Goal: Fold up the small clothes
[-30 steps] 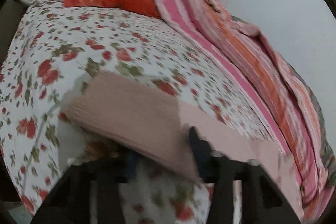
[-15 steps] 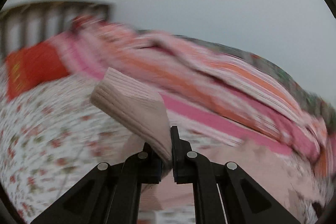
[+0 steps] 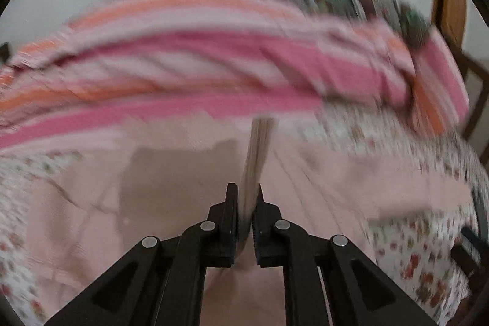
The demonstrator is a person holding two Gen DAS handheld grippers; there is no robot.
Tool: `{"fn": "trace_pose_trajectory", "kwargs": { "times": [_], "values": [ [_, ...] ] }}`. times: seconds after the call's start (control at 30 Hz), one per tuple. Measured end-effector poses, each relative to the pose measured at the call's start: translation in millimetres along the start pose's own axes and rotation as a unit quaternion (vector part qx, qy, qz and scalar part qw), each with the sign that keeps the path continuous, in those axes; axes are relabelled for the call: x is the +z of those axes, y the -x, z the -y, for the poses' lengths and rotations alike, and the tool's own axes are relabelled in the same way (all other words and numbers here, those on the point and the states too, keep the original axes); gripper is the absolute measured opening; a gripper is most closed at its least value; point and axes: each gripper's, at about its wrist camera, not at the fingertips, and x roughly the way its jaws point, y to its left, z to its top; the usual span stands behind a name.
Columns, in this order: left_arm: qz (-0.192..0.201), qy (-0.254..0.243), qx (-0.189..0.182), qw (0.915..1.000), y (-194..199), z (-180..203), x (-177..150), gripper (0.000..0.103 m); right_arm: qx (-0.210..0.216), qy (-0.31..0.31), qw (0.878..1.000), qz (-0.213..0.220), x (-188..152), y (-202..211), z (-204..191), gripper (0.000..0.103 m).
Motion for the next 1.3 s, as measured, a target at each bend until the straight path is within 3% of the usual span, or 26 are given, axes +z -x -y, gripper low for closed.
{"fn": "trace_pose_trajectory", "kwargs": {
  "times": [0.1, 0.17, 0.27, 0.3, 0.33, 0.47, 0.57, 0.63, 0.73, 0.9, 1.0, 1.1, 1.17, 1.23, 1.3],
  "values": [
    [-0.041, 0.0, -0.016, 0.999, -15, 7, -15, 0.016, 0.012, -0.007, 1.0, -0.003, 1, 0, 2, 0.102],
    [-0.036, 0.014, -0.026, 0.9989, -5, -2, -19, 0.023, 0.013, -0.007, 1.0, -0.003, 1, -1, 0, 0.102],
    [0.003, 0.042, -0.035, 0.9985, 24, -30, -16, 0.061, 0.022, -0.002, 1.0, -0.009, 0, -4, -8, 0.102],
    [0.023, 0.051, -0.038, 0.9977, 36, -41, -17, 0.081, 0.028, 0.003, 1.0, -0.012, -1, -6, -13, 0.102],
    [0.043, 0.058, -0.043, 0.9964, 49, -53, -20, 0.083, 0.032, 0.008, 0.999, -0.013, -3, -8, -18, 0.102],
    [0.083, 0.073, -0.004, 0.9939, 83, -103, -33, 0.083, 0.055, 0.02, 0.998, -0.024, -8, -13, -38, 0.1],
    [0.083, 0.095, 0.044, 0.991, 85, -141, -33, 0.083, 0.086, 0.027, 0.995, -0.032, -8, -18, -56, 0.093],
    [0.078, 0.123, 0.065, 0.9871, 86, -176, -35, 0.083, 0.087, 0.039, 0.994, -0.051, -4, -31, -72, 0.077],
    [0.075, 0.196, 0.043, 0.9768, 84, -219, -38, 0.083, 0.081, 0.062, 0.992, -0.08, 7, -57, -92, 0.061],
    [0.086, 0.242, -0.006, 0.9665, 78, -253, -51, 0.083, 0.08, 0.074, 0.986, -0.127, 13, -99, -105, 0.061],
    [0.075, 0.256, -0.02, 0.9635, 71, -261, -53, 0.083, 0.079, 0.066, 0.983, -0.155, 3, -121, -99, 0.058],
    [0.082, 0.252, -0.015, 0.9641, 71, -263, -55, 0.083, 0.07, 0.094, 0.98, -0.158, 3, -129, -109, 0.055],
    [0.086, 0.246, -0.007, 0.9654, 73, -264, -56, 0.083, 0.065, 0.125, 0.977, -0.157, 2, -132, -119, 0.04],
    [0.087, 0.241, -0.001, 0.9667, 75, -266, -56, 0.083, 0.071, 0.149, 0.974, -0.156, 1, -132, -126, 0.013],
    [0.082, 0.239, 0.005, 0.9676, 72, -268, -57, 0.083, 0.082, 0.163, 0.972, -0.146, 1, -129, -131, 0.005]
  ]
}}
